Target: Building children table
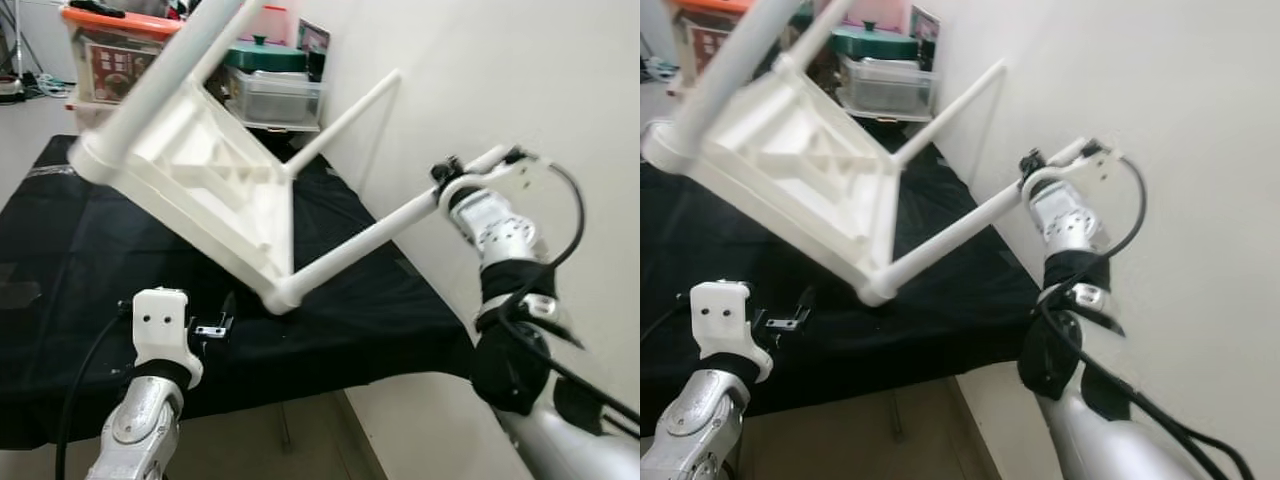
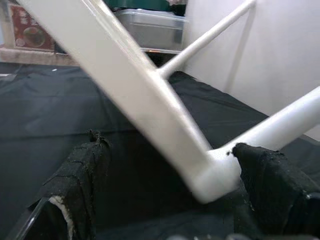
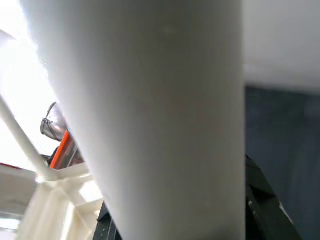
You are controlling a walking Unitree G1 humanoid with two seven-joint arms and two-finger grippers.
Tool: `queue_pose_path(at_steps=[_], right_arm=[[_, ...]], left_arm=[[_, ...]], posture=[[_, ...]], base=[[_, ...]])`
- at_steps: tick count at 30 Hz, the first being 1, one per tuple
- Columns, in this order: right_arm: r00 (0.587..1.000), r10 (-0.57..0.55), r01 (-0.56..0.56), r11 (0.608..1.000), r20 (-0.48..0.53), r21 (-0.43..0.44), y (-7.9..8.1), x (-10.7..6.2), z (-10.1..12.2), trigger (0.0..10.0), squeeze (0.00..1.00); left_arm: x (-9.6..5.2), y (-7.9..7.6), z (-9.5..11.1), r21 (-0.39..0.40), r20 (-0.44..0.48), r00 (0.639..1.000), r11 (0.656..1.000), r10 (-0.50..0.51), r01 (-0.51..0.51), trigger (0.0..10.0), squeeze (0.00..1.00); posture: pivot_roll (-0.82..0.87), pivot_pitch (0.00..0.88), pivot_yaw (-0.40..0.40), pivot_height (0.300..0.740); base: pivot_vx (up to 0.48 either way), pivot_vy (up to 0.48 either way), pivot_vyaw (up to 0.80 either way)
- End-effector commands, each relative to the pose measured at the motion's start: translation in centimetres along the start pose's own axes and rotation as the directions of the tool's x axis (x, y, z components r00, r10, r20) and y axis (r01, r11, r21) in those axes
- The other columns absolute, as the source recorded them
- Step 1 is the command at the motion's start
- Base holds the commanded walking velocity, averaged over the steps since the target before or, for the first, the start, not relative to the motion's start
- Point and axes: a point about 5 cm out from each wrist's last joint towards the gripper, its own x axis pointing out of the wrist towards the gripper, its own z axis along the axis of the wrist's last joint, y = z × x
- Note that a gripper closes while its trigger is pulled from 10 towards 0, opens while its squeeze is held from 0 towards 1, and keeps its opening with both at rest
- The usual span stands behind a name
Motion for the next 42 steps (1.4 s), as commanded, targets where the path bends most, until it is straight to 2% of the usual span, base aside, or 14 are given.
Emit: queue_pose_path(at_steps=[1,2,3,5,13,14,15,16,17,23,31,34,38,42], right_arm=[[0.91,-0.189,0.165,0.982,-0.368,-0.096,-3.8,-0.1,-9.0,0.0,0.0],[0.884,-0.164,0.13,0.986,-0.437,-0.107,-2.4,-0.5,-11.8,0.0,0.0],[0.884,-0.164,0.13,0.986,-0.437,-0.107,-2.4,-0.5,-11.8,0.0,0.0],[0.851,-0.158,0.102,0.985,-0.502,-0.137,-1.1,-1.1,-14.8,0.0,0.0],[0.836,-0.241,0.132,0.96,-0.493,-0.245,-1.7,-1.4,-16.1,0.0,0.0],[0.832,-0.273,0.148,0.948,-0.483,-0.282,-2.1,-1.4,-16.0,10.0,0.0],[0.832,-0.273,0.148,0.948,-0.483,-0.282,-2.1,-1.4,-16.0,10.0,0.0],[0.84,-0.313,0.176,0.93,-0.443,-0.324,-2.7,-1.3,-15.3,10.0,0.71],[0.853,-0.34,0.209,0.918,-0.396,-0.337,-3.3,-1.0,-14.3,10.0,1.0],[0.866,-0.395,0.309,0.905,-0.306,-0.291,-4.7,-0.6,-11.1,10.0,1.0],[0.861,-0.392,0.335,0.917,-0.326,-0.217,-4.9,-0.9,-9.4,10.0,1.0],[0.861,-0.383,0.339,0.923,-0.334,-0.185,-5.3,-1.3,-8.2,10.0,1.0],[0.848,-0.388,0.342,0.921,-0.361,-0.186,-6.7,-3.4,-7.0,10.0,1.0],[0.865,-0.353,0.293,0.932,-0.358,-0.212,-6.6,-4.2,-6.5,10.0,1.0]], left_arm=[[0.1,-0.1,0.4,0.0,0.02,1.0,1.0,0.002,-0.002,10.0,0.0],[0.3,-0.1,0.8,0.005,0.036,0.999,1.0,0.003,-0.003,10.0,0.0],[0.3,-0.1,0.8,0.005,0.036,0.999,1.0,0.003,-0.003,10.0,0.0],[0.6,0.0,1.4,0.009,0.06,0.998,1.0,0.005,-0.006,10.0,0.0],[0.7,0.4,2.2,0.023,0.092,0.996,1.0,0.017,-0.019,10.0,0.0],[0.7,0.6,2.2,0.026,0.092,0.996,0.999,0.021,-0.023,10.0,0.0],[0.7,0.6,2.2,0.026,0.092,0.996,0.999,0.021,-0.023,10.0,0.0],[0.6,0.7,2.3,0.03,0.093,0.995,0.999,0.023,-0.026,10.0,0.0],[0.5,0.8,2.3,0.034,0.095,0.995,0.999,0.024,-0.027,10.0,0.0],[0.4,1.0,2.4,0.049,0.095,0.995,0.999,0.018,-0.023,10.0,0.0],[0.3,1.2,2.3,0.064,0.089,0.996,0.998,0.013,-0.018,10.0,0.0],[0.1,1.4,2.3,0.074,0.086,0.996,0.997,0.008,-0.015,10.0,0.0],[-0.3,1.8,2.2,0.091,0.074,0.997,0.996,-0.005,-0.002,10.0,0.0],[-0.4,1.6,2.3,0.092,0.069,0.997,0.996,-0.026,0.02,10.0,0.0]], posture=[[0.06,0.0,-0.125,0.74],[0.06,0.0,-0.126,0.74],[0.06,0.0,-0.126,0.74],[0.06,0.0,-0.128,0.74],[0.07,0.0,-0.134,0.74],[0.07,0.0,-0.134,0.74],[0.07,0.0,-0.134,0.74],[0.07,0.0,-0.137,0.74],[0.07,0.0,-0.139,0.74],[0.06,0.0,-0.139,0.74],[0.05,0.0,-0.136,0.74],[0.05,0.0,-0.135,0.74],[0.04,0.0,-0.129,0.74],[0.04,0.0,-0.124,0.74]], base=[[0.0,0.0,0.0],[0.0,0.0,0.0],[0.0,0.0,0.0],[0.0,0.0,0.0],[0.0,0.0,0.0],[0.0,0.0,0.0],[0.0,0.0,0.0],[0.0,0.0,0.0],[0.0,0.0,0.0],[0.0,0.0,0.0],[0.0,0.0,0.0],[0.0,0.0,0.0],[0.0,0.0,0.0],[0.0,0.0,0.0]])
